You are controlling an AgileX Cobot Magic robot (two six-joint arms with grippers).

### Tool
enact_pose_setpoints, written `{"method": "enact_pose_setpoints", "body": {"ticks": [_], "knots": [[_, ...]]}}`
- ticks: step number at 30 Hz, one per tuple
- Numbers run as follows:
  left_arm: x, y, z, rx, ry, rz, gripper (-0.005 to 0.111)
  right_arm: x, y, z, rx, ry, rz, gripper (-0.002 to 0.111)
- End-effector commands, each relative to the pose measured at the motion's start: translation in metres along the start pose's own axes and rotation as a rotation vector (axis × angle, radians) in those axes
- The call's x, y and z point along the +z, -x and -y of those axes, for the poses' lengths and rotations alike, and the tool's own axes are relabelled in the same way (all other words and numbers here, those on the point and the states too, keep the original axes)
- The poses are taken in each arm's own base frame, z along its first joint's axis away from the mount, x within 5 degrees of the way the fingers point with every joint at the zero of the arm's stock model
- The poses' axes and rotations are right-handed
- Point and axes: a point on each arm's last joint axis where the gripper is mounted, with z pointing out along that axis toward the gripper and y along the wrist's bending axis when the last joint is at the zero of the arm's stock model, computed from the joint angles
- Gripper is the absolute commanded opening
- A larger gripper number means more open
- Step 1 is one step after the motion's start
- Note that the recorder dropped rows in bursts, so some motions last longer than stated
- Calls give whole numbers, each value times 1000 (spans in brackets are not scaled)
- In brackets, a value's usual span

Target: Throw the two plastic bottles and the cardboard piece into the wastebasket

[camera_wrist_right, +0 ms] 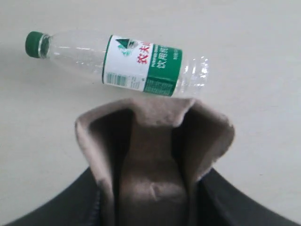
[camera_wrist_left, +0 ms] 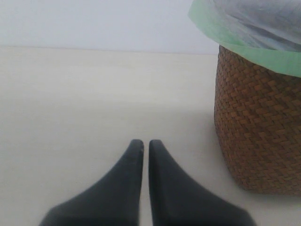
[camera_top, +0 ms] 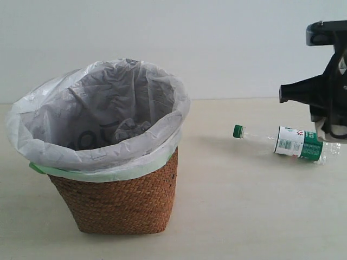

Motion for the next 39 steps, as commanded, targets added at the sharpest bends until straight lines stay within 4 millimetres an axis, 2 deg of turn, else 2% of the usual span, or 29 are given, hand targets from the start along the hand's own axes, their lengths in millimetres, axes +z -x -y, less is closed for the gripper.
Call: {"method": "enact_pose_setpoints", "body": {"ticks": [1,4,6,8,10,12,13,15,16,18,20,23,27,28,29,32,34,36,38,39], "knots": [[0,-1,0,7,3,0,4,-9,3,11,-39,-77,29,0],[0,-1,0,7,3,0,4,-8,4,-2,-2,64,33,0],[0,-1,0,7,3,0,4,-11,7,-20,20,261,67,0],[0,-1,0,7,3,0,4,-21,11,-43,56,533,99,0],[0,-1,0,7,3,0,4,-45,17,-65,46,817,135,0],[0,-1,0,7,3,0,4,-70,22,-80,6,1056,179,0],[0,-1,0,7,3,0,4,-89,25,-86,4,1237,198,0],[0,-1,0,7,3,0,4,-111,30,-90,11,1433,221,0],[0,-1,0,7,3,0,4,-120,33,-89,14,1477,237,0],[0,-1,0,7,3,0,4,-127,37,-87,2,1471,265,0],[0,-1,0,7,3,0,4,-122,39,-84,-4,1372,294,0],[0,-1,0,7,3,0,4,-102,40,-76,-10,1120,283,0],[0,-1,0,7,3,0,4,-67,38,-49,-50,632,231,0],[0,-1,0,7,3,0,4,-60,38,-39,-36,498,217,0],[0,-1,0,7,3,0,4,-53,39,-18,0,257,209,0],[0,-1,0,7,3,0,4,-51,40,6,-44,-15,210,0],[0,-1,0,7,3,0,4,-52,42,12,-80,-83,224,0],[0,-1,0,7,3,0,4,-52,43,10,-94,-68,241,0],[0,-1,0,7,3,0,4,-52,46,2,-96,19,270,0],[0,-1,0,7,3,0,4,-54,47,-14,-82,200,291,0]]}}
